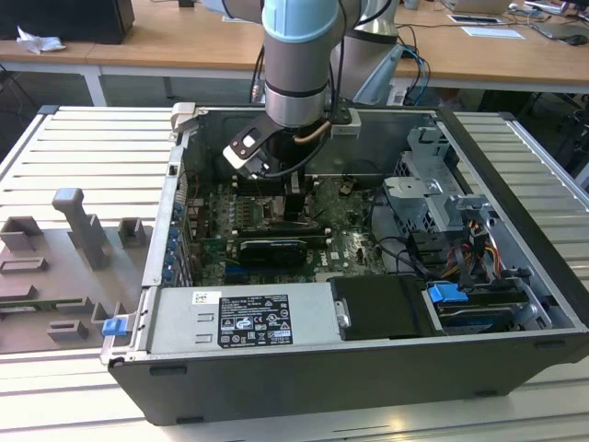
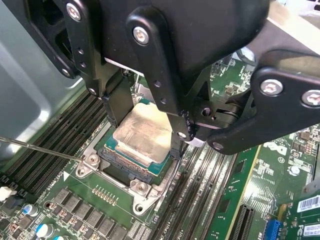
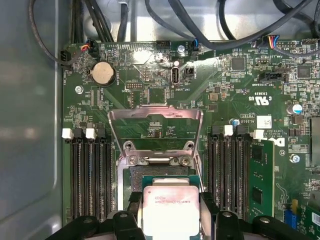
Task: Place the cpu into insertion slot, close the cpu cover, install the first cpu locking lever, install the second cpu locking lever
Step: 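Place the cpu into insertion slot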
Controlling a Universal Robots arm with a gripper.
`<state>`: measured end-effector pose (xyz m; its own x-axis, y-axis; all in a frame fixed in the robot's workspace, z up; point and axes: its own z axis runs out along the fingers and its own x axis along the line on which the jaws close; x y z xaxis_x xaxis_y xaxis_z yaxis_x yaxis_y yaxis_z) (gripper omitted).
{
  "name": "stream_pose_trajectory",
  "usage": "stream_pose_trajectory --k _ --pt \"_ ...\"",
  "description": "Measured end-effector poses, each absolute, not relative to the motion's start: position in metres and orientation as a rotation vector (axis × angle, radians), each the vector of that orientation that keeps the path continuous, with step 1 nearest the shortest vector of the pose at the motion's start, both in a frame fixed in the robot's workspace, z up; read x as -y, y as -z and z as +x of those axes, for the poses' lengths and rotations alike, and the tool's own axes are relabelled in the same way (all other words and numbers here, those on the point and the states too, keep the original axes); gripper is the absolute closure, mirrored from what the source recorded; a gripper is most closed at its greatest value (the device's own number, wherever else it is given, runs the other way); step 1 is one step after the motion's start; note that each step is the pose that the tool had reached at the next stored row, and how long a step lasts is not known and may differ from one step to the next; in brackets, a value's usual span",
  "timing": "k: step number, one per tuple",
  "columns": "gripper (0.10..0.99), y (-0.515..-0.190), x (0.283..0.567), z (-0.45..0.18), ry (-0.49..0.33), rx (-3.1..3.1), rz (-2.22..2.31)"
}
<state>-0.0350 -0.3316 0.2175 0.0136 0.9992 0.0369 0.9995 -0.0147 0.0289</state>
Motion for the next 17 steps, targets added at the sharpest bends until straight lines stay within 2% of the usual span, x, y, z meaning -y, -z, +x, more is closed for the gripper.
stream_pose_trajectory --k 17 --pt "0.545 -0.2085 0.3304 -0.035 0.073 2.201 -2.233"
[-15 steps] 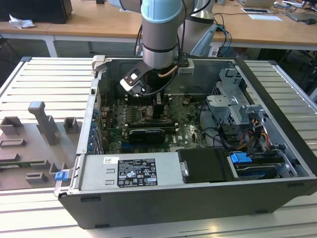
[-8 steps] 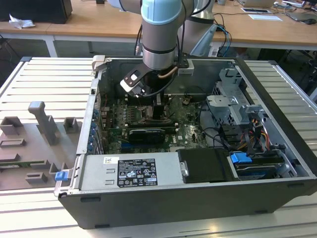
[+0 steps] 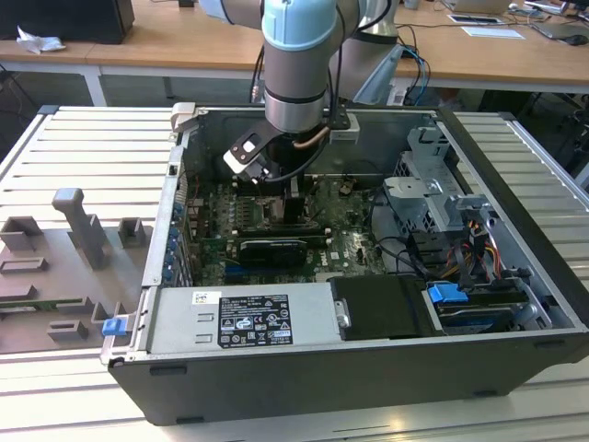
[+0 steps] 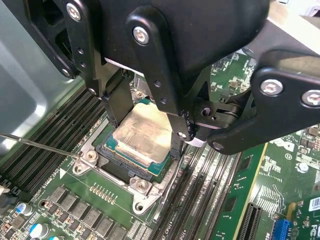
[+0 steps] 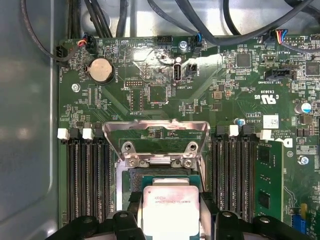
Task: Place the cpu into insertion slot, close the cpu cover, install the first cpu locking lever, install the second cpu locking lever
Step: 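Place the cpu into insertion slot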
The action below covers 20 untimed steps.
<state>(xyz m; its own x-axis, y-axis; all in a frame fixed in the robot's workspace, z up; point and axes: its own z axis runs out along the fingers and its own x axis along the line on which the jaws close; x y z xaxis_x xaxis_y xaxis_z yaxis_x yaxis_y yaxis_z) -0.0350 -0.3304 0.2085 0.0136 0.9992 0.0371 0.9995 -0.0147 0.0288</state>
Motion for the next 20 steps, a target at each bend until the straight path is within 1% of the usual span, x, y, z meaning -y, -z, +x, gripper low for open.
stream_pose_trajectory --k 20 --pt "0.545 -0.2054 0.3284 -0.0352 0.073 2.201 -2.233"
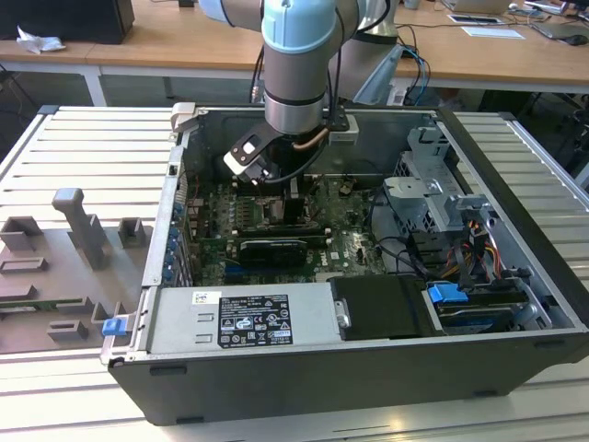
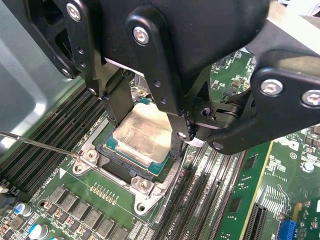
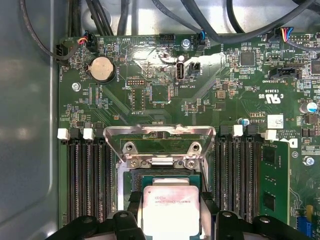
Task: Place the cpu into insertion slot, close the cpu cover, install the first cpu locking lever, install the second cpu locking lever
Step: 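Place the cpu into insertion slot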
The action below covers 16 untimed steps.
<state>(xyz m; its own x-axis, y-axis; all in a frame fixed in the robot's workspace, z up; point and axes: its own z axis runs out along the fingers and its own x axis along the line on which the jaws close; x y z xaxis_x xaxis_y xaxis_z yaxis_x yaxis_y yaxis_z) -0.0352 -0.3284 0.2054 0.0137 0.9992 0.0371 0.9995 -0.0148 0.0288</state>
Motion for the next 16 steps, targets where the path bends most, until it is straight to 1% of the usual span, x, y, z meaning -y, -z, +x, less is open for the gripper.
stream_pose_trajectory --k 16 --pt "0.545 -0.2018 0.3234 -0.0355 0.071 2.196 -2.241"
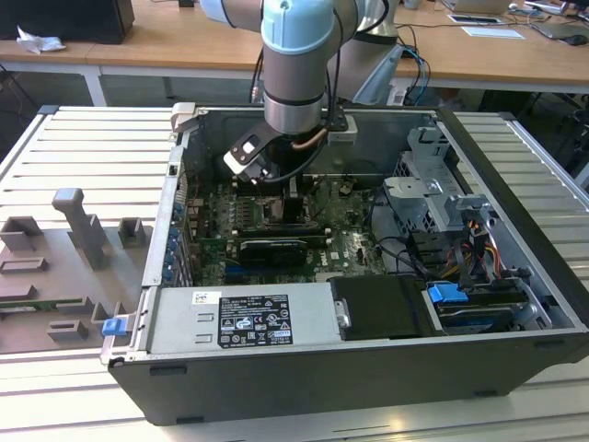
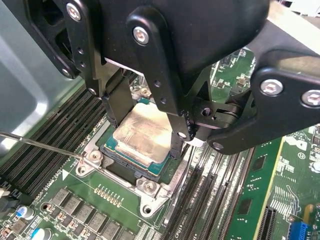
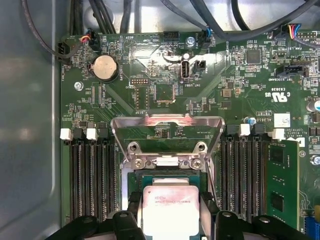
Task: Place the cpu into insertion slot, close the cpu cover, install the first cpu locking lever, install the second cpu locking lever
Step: 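Place the cpu into insertion slot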
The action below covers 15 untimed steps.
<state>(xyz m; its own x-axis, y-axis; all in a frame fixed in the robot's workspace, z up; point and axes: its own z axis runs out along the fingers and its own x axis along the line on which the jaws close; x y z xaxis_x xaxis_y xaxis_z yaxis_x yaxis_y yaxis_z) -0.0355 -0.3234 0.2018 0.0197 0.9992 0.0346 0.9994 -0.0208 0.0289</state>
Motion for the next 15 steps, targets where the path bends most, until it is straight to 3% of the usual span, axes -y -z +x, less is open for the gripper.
stream_pose_trajectory --k 10,12,15 --pt "0.545 -0.2 0.3232 -0.0355 0.071 2.196 -2.241" --pt "0.467 -0.2 0.3232 -0.0355 0.07 2.196 -2.241" --pt "0.467 -0.1999 0.3232 -0.0355 0.07 2.196 -2.241"
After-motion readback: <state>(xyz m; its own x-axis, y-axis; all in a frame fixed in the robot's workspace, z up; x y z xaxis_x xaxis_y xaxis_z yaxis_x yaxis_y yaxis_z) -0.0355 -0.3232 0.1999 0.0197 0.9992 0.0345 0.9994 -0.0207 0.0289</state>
